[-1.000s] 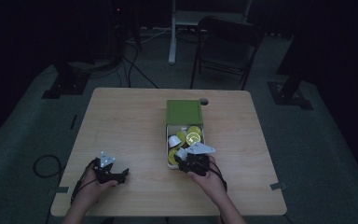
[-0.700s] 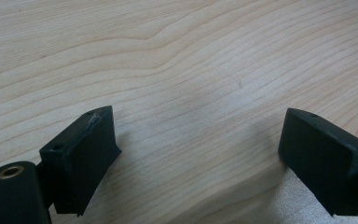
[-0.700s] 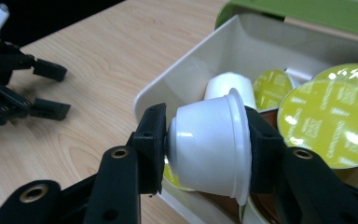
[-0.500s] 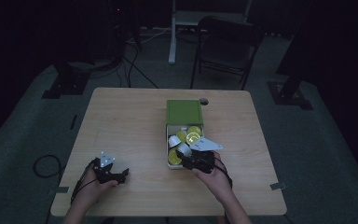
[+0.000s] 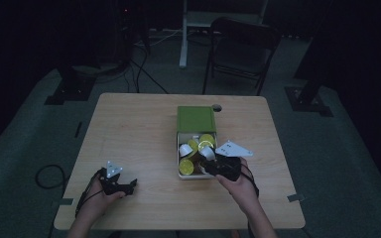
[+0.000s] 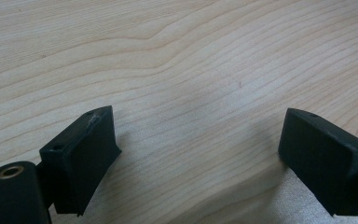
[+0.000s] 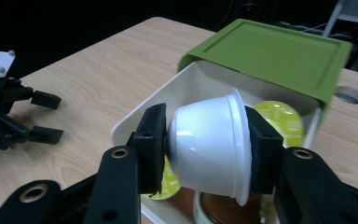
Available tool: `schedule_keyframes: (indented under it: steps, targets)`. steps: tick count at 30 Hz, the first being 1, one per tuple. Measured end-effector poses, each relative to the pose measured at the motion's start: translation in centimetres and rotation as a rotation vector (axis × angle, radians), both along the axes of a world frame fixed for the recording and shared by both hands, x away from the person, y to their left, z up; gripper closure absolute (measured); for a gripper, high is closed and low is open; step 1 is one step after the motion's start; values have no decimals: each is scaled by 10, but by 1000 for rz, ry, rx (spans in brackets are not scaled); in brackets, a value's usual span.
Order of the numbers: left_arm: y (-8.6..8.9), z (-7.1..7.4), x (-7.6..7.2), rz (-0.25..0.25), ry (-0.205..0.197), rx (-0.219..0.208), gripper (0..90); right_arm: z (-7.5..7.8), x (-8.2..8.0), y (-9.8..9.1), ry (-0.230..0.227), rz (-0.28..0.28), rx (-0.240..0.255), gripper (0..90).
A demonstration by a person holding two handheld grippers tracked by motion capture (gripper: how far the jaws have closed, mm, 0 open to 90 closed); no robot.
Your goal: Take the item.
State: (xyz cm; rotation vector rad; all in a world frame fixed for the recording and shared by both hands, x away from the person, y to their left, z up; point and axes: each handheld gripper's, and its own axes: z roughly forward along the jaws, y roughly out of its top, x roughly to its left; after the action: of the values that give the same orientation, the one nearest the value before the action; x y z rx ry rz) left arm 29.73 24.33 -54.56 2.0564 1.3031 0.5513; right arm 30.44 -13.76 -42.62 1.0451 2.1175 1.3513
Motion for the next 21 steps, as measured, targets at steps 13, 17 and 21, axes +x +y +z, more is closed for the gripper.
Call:
schedule_keyframes:
  steps: [13,17,21]
  targets:
    - [0,0,0,0,0,-1,119,8,-2,-36,-24,-74,17,569]
    - [0,0,0,0,0,0,119,9,-2,-48,-29,-102,23,569]
    - [0,0,0,1,-2,0,119,8,-3,-59,-28,-128,18,568]
